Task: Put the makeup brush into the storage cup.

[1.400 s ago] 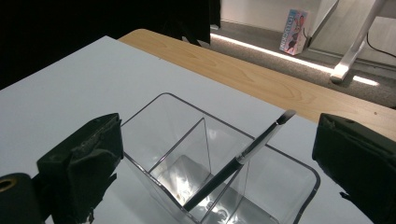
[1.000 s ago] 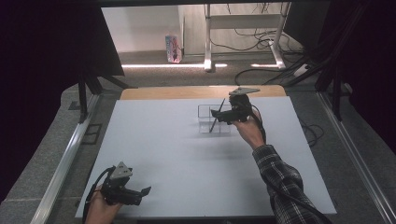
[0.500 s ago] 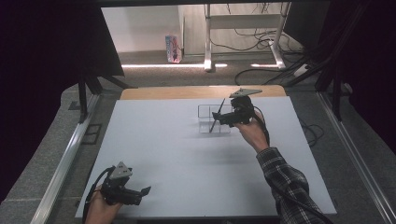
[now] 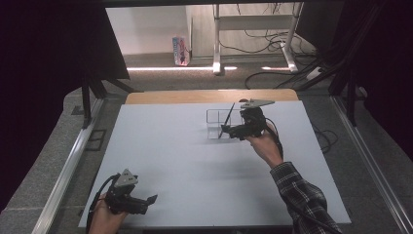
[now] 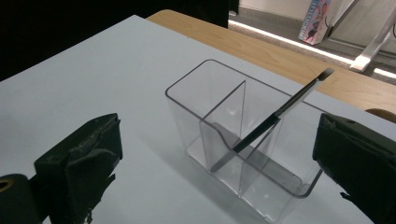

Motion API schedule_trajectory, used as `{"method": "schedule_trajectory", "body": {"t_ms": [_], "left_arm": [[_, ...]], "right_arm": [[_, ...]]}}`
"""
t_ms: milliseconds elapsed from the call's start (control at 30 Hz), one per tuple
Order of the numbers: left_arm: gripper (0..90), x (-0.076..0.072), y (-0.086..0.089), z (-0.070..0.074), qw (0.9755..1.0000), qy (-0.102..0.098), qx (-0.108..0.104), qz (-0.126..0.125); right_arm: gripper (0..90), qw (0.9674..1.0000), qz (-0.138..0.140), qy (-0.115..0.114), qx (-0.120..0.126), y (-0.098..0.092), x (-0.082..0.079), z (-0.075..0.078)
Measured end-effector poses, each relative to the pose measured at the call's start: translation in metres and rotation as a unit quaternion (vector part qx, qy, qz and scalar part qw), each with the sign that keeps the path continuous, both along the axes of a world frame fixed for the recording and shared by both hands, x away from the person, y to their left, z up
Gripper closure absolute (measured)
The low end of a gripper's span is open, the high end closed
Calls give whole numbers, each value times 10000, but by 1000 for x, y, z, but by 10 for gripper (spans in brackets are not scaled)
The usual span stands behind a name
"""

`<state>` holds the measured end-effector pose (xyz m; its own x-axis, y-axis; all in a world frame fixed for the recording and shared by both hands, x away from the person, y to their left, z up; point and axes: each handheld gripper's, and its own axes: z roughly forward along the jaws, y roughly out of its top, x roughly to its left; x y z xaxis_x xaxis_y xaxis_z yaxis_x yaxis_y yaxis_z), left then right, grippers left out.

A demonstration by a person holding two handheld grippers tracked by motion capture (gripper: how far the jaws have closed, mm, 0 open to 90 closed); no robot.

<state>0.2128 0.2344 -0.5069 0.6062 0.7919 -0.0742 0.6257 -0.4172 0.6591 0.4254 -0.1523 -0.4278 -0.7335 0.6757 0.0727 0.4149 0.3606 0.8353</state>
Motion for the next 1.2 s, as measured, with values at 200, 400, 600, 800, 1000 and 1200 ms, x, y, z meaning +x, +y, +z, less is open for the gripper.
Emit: {"method": "schedule_trajectory", "body": {"t_ms": [200,400,600,800,1000,1200], "left_arm": [[9,0,0,0,10000,-1,-4,7],[9,0,0,0,10000,-4,4,0],[9,0,0,0,10000,-8,0,-2],[9,0,0,0,10000,-13,-3,-5],[9,0,0,0,10000,-15,-24,4],[9,-1,0,0,10000,-8,-22,2]], "right_arm": [[12,10000,53,-15,9,-1,-8,-4],[12,10000,63,-4,-61,-5,-12,-10],[11,9999,19,21,-142,-9,-15,-14],[0,9999,8,82,-145,-13,-20,-17],[0,9997,78,87,-235,-15,-25,-17],[0,9995,124,53,-278,-17,-31,-15]]}}
